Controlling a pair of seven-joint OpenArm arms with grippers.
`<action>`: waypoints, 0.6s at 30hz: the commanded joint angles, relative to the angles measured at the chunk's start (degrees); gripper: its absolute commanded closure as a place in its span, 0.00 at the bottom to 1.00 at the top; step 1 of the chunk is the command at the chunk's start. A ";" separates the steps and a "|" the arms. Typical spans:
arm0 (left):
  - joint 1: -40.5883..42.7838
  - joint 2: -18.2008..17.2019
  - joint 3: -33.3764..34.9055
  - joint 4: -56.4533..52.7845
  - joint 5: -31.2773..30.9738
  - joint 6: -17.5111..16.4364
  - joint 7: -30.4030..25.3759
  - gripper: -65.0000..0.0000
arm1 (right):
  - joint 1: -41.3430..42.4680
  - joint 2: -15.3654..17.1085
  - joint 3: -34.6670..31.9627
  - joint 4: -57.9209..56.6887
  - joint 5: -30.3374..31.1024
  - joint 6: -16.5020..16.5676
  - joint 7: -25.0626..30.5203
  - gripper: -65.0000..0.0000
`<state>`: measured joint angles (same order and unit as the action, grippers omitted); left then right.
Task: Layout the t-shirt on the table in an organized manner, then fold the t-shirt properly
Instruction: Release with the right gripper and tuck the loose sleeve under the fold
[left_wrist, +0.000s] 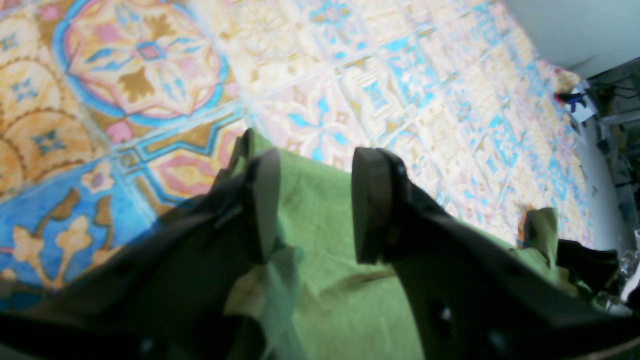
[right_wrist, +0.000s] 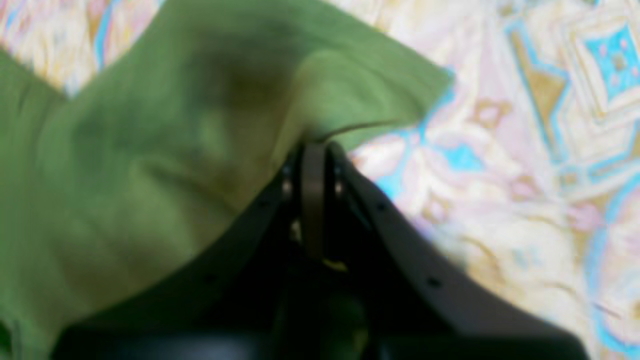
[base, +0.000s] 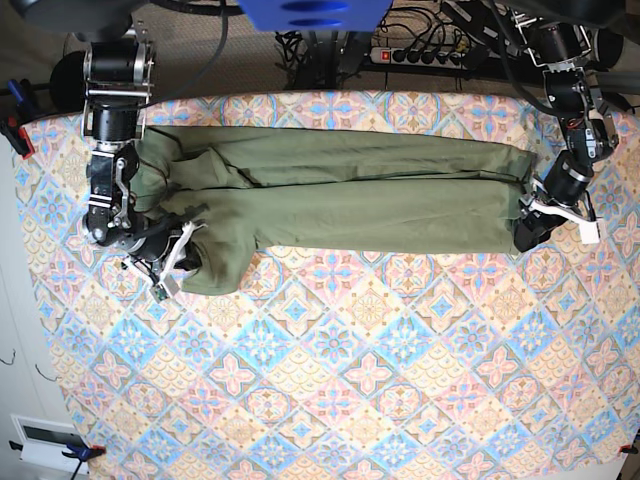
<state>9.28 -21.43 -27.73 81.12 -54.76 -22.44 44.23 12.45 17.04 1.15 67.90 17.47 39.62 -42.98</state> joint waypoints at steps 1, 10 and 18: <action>-0.53 -1.03 -0.36 0.94 -0.84 -0.38 -1.02 0.64 | 0.52 1.64 1.18 3.97 2.44 0.38 0.39 0.99; -0.62 -1.03 -0.36 0.86 -0.75 -0.38 -1.02 0.64 | -11.26 2.08 7.25 27.88 9.56 0.38 -11.39 0.99; -0.62 -0.94 -0.36 0.68 -0.67 -0.38 -1.02 0.64 | -22.43 2.08 9.18 42.56 11.67 0.38 -14.29 0.99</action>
<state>9.26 -21.43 -27.73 80.99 -54.22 -22.22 44.38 -10.79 18.24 9.87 109.34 28.32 40.23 -58.54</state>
